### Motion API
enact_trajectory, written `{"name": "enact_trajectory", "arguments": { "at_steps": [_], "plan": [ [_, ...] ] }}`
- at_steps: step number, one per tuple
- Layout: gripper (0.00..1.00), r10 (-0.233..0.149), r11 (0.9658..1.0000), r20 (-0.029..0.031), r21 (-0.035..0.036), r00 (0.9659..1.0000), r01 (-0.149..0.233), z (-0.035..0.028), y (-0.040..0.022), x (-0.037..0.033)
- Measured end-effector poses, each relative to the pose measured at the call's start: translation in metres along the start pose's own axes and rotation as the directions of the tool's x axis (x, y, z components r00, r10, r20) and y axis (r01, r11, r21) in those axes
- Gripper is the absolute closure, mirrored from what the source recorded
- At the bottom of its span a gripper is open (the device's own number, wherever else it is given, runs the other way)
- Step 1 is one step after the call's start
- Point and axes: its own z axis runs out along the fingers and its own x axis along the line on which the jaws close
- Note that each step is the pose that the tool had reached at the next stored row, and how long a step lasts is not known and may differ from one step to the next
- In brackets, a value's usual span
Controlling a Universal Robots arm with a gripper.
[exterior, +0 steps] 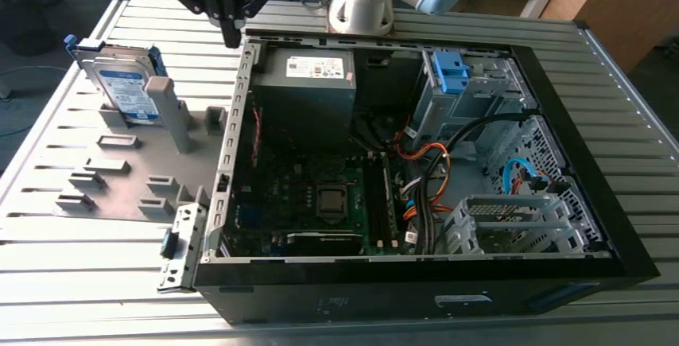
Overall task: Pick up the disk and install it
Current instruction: 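Reach for the disk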
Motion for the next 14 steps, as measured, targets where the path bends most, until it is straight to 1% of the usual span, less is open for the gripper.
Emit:
{"name": "enact_trajectory", "arguments": {
  "at_steps": [14],
  "plan": [
    [0.89, 0.000, 1.0000, 0.0000, 0.0000, 1.0000, 0.000, -0.0001, -0.0002, 0.0033]
  ]
}}
